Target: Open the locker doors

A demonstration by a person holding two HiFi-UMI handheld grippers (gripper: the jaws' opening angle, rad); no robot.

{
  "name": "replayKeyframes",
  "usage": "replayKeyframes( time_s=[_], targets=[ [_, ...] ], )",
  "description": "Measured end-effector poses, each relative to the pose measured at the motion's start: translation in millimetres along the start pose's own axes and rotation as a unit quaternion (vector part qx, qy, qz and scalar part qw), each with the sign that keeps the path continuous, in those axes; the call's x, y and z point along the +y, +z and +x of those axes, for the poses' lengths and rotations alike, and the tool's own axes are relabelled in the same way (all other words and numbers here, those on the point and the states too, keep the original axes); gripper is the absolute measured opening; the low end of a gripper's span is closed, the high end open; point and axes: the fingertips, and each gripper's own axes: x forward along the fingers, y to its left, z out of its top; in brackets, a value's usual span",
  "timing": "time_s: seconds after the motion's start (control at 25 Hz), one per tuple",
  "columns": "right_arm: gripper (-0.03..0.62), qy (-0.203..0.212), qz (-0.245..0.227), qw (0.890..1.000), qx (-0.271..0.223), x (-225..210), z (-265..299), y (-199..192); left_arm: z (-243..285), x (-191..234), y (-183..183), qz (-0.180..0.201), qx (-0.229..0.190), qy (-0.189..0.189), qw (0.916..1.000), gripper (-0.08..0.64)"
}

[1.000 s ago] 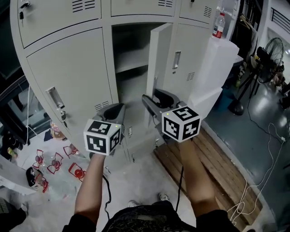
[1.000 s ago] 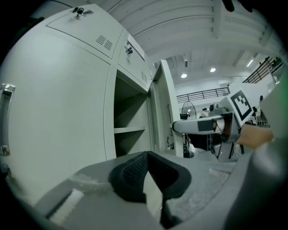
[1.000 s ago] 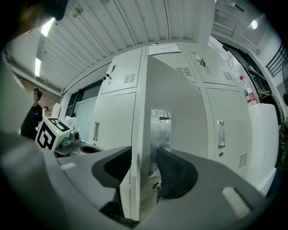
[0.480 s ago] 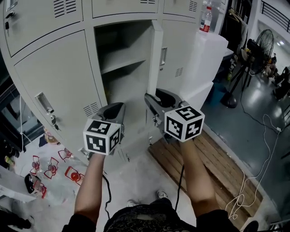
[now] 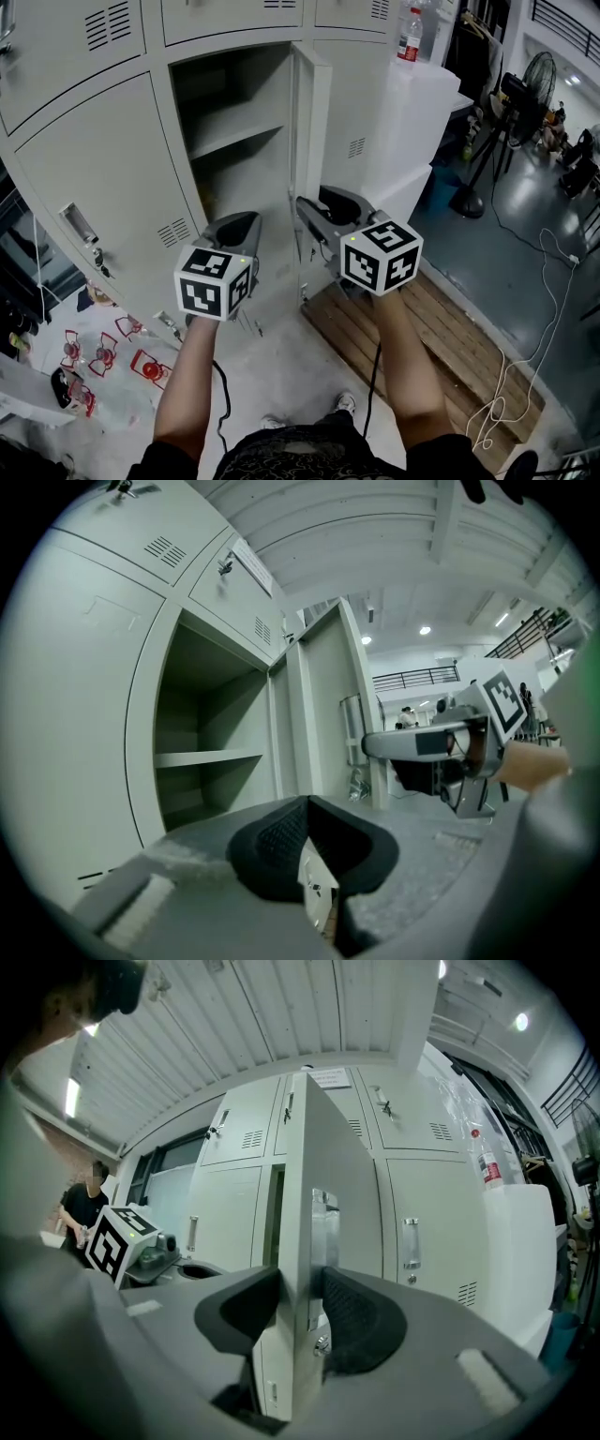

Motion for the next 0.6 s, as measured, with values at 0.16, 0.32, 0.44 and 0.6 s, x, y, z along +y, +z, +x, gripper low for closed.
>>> replayKeyframes(
  time_s=[0.16,0.32,0.44,0.6],
  targets=[
    [0.153,0.003,-0.004,1.000,-0.001,-10,-8,1,13,-11,6,0.002,-0.002,-0.004,1.0000,0.000],
    [0.153,0.000,-0.004,1.000,-0.003,-26,-21,0,28,-26,10,0.006,-0.001,-0.011,0.9999,0.000],
    [0.147,-0.007,-0.004,1.000,-0.004,-41,-31,0,40,-38,14,0.010,0.000,-0.016,0.9998,0.000],
    [0.137,-0.015,-0.005,1.000,-0.003,-60,-42,1,56,-54,21,0.014,0.000,-0.021,0.9997,0.000]
  ],
)
